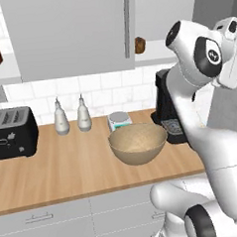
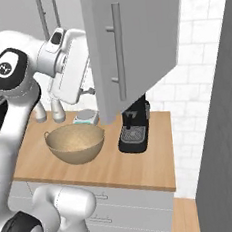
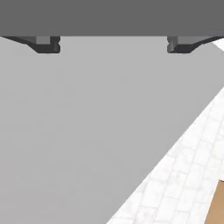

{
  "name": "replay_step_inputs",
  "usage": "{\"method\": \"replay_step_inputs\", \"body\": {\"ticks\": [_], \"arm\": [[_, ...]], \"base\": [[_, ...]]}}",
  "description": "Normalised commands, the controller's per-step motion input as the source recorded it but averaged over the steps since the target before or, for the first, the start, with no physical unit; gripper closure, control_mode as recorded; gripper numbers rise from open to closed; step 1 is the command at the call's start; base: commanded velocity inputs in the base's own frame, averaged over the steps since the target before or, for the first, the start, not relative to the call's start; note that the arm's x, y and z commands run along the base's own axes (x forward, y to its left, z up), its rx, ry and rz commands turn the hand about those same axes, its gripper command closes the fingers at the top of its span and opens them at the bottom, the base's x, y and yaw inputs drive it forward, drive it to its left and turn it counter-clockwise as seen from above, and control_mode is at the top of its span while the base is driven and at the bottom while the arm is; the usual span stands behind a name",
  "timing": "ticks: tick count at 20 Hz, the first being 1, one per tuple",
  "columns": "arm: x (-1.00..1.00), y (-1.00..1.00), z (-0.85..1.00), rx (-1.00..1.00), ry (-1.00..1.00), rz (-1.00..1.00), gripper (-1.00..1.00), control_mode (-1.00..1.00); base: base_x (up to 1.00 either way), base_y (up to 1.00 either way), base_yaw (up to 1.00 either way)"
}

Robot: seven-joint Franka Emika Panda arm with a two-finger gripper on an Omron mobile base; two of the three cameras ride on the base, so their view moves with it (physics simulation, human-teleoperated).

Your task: Open the cabinet, pick up the bread from the cabinet and place it in the basket. Then move the basket to the dining counter.

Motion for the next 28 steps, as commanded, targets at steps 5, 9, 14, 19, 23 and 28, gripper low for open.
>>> {"method": "replay_step_inputs", "body": {"ticks": [5,9,14,19,23,28], "arm": [[0.12,-1.00,-0.08,0.20,-0.02,0.13,-1.00,-1.00],[0.07,-0.43,-0.13,0.11,0.00,0.14,-1.00,-1.00],[-0.71,0.96,-0.26,0.03,-0.01,0.06,-1.00,-1.00],[-0.35,1.00,-0.68,0.10,0.01,0.04,-1.00,-1.00],[0.33,1.00,-1.00,0.61,0.17,0.00,-1.00,-1.00],[0.28,0.47,-0.82,0.57,-0.06,-0.51,-1.00,-1.00]], "base": [[0.00,0.00,0.00],[0.00,0.00,0.00],[0.00,0.00,0.00],[0.00,0.00,0.00],[0.00,0.00,0.00],[0.00,0.00,0.00]]}}
